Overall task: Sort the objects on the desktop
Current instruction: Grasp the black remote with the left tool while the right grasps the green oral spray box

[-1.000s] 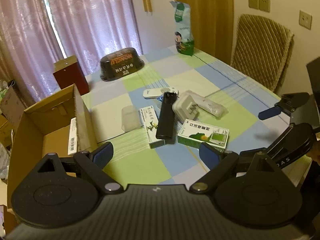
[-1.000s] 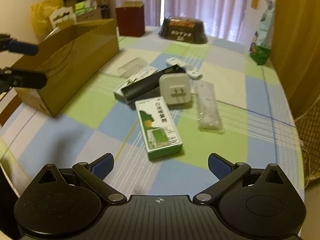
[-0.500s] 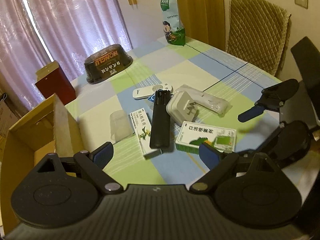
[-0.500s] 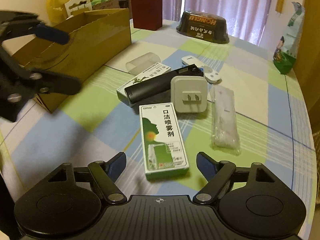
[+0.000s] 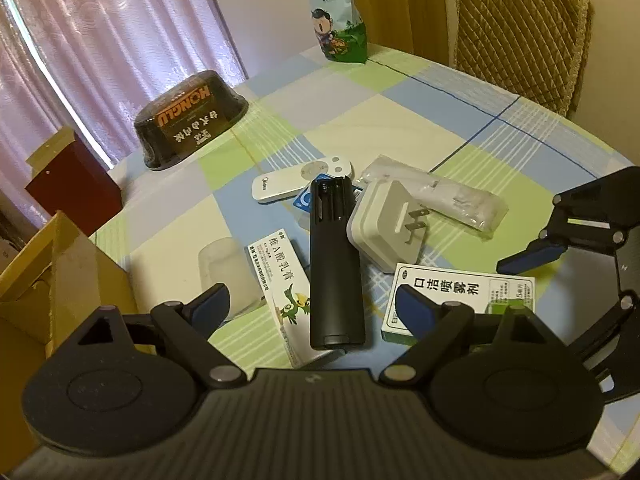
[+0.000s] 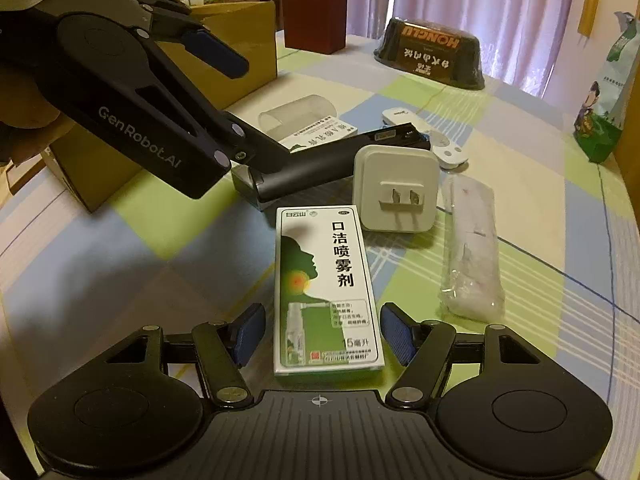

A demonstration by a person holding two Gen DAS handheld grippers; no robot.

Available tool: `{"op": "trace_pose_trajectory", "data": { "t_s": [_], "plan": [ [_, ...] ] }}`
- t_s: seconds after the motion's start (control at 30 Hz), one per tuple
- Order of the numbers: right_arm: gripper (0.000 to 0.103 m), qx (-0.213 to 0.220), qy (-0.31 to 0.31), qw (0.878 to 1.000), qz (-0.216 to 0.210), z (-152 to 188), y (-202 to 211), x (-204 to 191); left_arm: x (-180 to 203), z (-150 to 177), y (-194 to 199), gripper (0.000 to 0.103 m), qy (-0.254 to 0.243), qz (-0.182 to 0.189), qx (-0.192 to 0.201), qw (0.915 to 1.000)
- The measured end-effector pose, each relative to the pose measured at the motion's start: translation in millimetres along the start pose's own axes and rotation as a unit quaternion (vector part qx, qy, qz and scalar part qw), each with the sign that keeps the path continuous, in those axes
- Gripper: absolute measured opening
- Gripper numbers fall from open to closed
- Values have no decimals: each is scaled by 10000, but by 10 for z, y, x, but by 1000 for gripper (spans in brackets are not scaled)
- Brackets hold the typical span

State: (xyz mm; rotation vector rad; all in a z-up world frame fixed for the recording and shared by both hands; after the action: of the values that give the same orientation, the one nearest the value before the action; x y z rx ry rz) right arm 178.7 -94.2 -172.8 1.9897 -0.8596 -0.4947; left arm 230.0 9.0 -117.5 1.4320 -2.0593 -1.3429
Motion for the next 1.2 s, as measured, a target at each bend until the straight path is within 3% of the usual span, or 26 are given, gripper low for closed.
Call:
{"op": "trace_pose_trajectory", "data": {
  "t_s": [0.33,0.37,0.4,0.67,1.03,1.2],
  "plan": [
    [67,-103,62,9998,-147,-93,-148,64,-10,-31,-191,83,-79,175,-117,9997],
    [57,-123,80,9998,-164,-91,-162,60,-11,-34,-208,83,-80,190,-124,9997],
    [55,-140,101,9997,-160,-87,-173,56,-12,-38,-226,83,-82,199,-132,9997],
    [55,-128,-155,9998,72,82,-25,99,76,-103,-426,78,-268,262,-170,9992],
    [55,-43,-504,9987,112,178,53,125,158,-172,-737,62,-500,271,-308,9979],
    [55,-16,-563,9984,97,180,51,129,141,-202,-794,47,-559,220,-315,9977]
  ]
}}
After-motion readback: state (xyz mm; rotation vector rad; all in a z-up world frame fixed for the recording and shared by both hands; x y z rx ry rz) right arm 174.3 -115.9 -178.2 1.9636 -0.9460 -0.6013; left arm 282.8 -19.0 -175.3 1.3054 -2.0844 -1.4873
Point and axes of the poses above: each gripper's, at about its wrist camera, not at the fingertips, and y roughly against the way its jaws point, x to its right, z to its underside, the point moved 4 cm from there along -y, roughly the way its jaws point, and after that the axes turned 5 degrees about -x, right-handed, at the moved point
